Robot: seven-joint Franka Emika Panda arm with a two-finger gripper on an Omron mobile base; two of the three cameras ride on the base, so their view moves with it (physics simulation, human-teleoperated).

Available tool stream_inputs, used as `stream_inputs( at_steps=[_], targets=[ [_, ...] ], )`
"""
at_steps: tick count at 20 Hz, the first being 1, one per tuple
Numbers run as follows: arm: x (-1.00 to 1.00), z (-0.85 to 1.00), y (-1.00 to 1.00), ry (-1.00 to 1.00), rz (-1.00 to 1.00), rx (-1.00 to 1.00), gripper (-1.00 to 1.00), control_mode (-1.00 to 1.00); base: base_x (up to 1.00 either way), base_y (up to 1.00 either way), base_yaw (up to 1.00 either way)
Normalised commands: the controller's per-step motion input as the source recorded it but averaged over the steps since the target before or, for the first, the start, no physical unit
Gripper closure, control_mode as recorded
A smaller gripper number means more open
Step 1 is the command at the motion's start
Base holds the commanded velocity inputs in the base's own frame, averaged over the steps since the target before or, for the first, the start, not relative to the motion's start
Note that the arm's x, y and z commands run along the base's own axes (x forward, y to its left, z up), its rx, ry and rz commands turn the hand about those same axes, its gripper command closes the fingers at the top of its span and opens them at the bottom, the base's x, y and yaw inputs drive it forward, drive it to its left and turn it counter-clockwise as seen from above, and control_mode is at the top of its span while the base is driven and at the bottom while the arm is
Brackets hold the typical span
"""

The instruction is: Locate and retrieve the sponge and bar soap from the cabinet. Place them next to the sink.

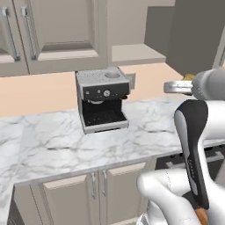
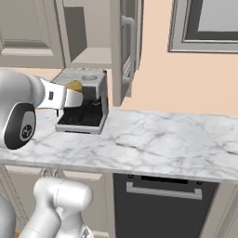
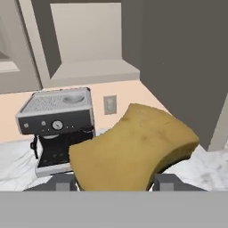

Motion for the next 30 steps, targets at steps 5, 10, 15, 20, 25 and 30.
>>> stream_inputs(
  at_steps=[5,10,15,20,25,30],
  targets=[
    [0.00,0.00,0.00,0.00,0.00,0.00,1.00,1.00,-0.71,-0.06,-0.04],
    [0.00,0.00,0.00,0.00,0.00,0.00,1.00,1.00,-0.03,-0.08,-0.01],
    [0.00,0.00,0.00,0.00,0.00,0.00,1.00,1.00,0.46,-0.28,0.04],
    [0.00,0.00,0.00,0.00,0.00,0.00,1.00,1.00,0.11,-0.76,0.00],
    [0.00,0.00,0.00,0.00,0.00,0.00,1.00,1.00,0.04,-0.67,0.00],
    [0.00,0.00,0.00,0.00,0.00,0.00,1.00,1.00,0.33,-0.61,0.00]
  ],
)
